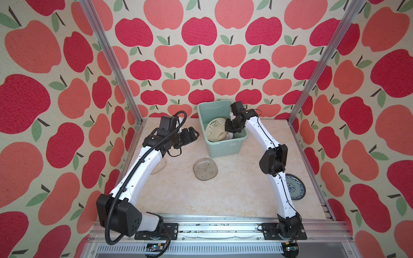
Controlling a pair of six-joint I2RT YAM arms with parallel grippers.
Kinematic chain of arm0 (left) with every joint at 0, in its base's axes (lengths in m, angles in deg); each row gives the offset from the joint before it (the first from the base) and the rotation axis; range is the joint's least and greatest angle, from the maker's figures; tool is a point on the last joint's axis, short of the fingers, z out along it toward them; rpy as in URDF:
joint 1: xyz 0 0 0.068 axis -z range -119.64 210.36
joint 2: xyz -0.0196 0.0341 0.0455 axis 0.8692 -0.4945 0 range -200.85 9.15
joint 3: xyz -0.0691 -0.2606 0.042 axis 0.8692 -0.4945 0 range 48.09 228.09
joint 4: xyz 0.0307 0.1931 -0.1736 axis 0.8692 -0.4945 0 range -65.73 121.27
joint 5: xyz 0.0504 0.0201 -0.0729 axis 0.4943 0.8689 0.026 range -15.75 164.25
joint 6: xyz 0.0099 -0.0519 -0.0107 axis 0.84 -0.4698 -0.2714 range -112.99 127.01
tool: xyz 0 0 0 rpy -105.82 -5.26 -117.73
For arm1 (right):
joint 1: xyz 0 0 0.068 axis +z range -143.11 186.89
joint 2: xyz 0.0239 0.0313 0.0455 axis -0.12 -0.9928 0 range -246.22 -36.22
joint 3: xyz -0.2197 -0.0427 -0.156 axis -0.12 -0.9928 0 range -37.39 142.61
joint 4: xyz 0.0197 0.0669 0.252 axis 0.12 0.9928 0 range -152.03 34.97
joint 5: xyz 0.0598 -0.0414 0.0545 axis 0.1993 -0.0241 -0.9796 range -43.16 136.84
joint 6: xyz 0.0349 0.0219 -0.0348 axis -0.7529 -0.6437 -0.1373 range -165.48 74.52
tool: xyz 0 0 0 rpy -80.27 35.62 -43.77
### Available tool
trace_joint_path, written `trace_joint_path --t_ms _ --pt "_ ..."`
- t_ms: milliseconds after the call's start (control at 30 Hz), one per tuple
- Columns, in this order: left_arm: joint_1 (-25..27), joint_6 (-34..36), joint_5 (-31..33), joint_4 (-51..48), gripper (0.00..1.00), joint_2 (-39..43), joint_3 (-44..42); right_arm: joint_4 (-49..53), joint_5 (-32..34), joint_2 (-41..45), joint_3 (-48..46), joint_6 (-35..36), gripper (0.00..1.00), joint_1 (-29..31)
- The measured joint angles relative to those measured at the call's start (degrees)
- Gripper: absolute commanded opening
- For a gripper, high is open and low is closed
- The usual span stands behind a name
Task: Place the plates into the plastic bin on the countertop
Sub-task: 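Lower the cream plate against the stack in the bin and open the right gripper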
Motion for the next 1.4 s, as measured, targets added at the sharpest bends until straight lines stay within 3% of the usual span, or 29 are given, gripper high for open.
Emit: trace_joint_path --t_ms 733,1400 --pt "0.22 -0.02 -0.57 -0.46 0.88 -2.01 2.54 -1.36 1.29 -1.75 0.04 -0.2 0.24 -0.52" --pt "0.61 -0.26 -0.87 -0.46 0.88 -2.34 2.54 -0.74 5.4 -2.62 -0.94 -1.46 0.34 -0.04"
